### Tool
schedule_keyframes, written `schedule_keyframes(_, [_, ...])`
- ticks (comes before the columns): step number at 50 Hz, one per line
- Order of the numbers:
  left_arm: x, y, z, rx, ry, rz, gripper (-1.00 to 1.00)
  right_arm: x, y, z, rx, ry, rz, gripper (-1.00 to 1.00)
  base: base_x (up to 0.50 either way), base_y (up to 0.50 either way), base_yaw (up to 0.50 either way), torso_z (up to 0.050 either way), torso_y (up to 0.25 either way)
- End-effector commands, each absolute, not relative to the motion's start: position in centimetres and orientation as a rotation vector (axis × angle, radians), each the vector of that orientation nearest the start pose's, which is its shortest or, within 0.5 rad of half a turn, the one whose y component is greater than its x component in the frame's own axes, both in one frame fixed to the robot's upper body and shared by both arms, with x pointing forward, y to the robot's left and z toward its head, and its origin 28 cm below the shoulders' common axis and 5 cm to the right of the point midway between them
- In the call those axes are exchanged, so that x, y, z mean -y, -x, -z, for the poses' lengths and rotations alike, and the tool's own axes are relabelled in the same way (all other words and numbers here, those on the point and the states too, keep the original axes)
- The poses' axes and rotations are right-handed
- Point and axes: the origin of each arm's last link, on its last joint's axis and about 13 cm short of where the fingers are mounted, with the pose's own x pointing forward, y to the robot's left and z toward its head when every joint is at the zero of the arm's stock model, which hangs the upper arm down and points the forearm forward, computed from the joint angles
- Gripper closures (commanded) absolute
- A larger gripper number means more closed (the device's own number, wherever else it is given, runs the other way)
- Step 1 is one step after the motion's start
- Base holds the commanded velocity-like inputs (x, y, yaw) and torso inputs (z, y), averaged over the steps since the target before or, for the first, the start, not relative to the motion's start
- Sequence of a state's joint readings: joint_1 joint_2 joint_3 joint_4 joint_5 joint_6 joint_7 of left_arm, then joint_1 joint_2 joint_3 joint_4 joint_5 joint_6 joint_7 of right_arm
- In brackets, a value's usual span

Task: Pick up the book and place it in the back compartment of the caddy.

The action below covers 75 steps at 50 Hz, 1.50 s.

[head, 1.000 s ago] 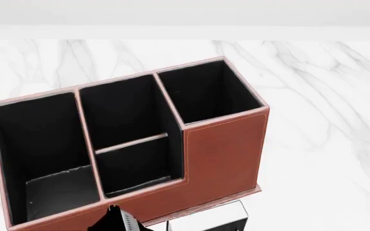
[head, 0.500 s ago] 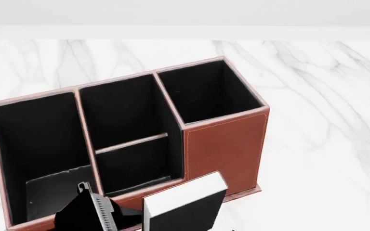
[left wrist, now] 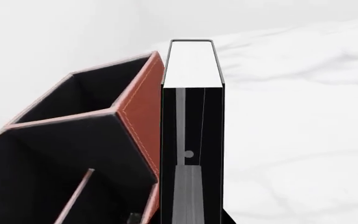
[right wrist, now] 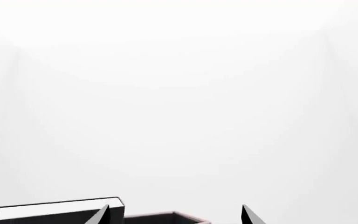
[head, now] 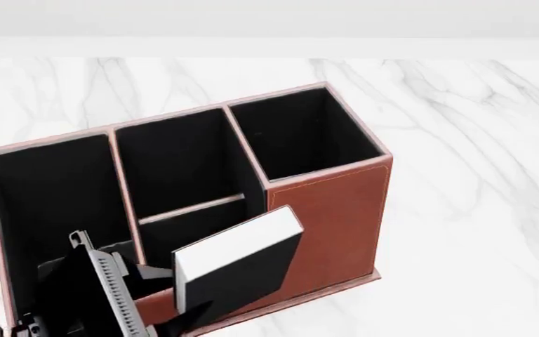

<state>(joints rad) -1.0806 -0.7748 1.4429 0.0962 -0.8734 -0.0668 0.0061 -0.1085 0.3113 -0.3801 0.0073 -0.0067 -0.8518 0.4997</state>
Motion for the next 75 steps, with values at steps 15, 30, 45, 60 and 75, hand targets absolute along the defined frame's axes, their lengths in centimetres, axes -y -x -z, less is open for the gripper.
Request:
schedule_keyframes(15, [-23.0,-29.9,-17.0,-0.033,-0.449,0.829,1.00,8.8,-16.7,-3.4,0.650,-0.056,-0.014,-1.00,0.00,0.00,0.00,0.000,0.001])
schedule_keyframes(30, [-23.2,-30.1,-17.4,-0.028,-0.458,0.815,1.00,8.7,-16.8,-3.4,0.647,-0.040,0.021,-1.00,0.00,0.00,0.00,0.000,0.001])
schedule_keyframes(45, [-23.3,-29.8,-17.5,-0.026,-0.469,0.815,1.00,8.6,-17.1,-3.3,0.618,-0.025,0.054,-1.00,0.00,0.00,0.00,0.001,0.001])
schedule_keyframes(60, [-23.4,-30.1,-16.8,-0.010,-0.433,0.827,1.00,8.7,-17.2,-3.4,0.659,-0.045,0.052,-1.00,0.00,0.00,0.00,0.000,0.001])
schedule_keyframes(75, [-24.1,-30.3,-17.1,0.019,-0.458,0.965,1.00,8.6,-17.4,-3.2,0.653,-0.042,0.044,-1.00,0.00,0.00,0.00,0.000,0.001])
